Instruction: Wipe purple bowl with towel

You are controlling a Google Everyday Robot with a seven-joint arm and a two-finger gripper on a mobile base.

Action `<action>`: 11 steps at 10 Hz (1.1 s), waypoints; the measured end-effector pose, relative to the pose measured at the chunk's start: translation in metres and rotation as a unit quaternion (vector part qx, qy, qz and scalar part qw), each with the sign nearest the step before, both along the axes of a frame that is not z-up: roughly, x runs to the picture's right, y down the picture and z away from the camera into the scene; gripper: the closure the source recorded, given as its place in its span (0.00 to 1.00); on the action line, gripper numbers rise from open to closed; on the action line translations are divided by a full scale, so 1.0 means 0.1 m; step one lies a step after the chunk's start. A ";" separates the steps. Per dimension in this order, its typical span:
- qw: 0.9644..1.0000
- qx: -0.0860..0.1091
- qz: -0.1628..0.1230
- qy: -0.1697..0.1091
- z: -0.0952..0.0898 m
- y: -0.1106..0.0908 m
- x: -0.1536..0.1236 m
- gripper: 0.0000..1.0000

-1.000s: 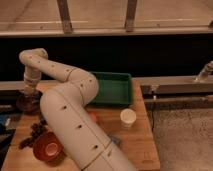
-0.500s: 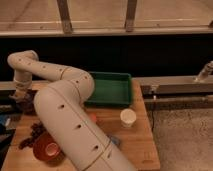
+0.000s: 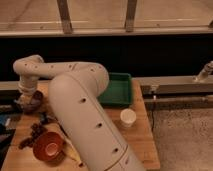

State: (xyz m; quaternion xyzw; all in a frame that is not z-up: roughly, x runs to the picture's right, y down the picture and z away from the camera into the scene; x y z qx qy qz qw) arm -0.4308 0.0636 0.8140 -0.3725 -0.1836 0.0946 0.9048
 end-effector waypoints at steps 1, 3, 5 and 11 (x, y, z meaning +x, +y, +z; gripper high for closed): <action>1.000 0.003 0.004 0.017 0.06 -0.03 0.08 1.00; 0.999 0.009 0.010 0.043 0.21 -0.15 0.15 1.00; 0.998 0.012 0.024 0.064 0.42 -0.37 0.22 1.00; 0.999 0.042 0.008 0.017 0.20 -0.64 -0.32 1.00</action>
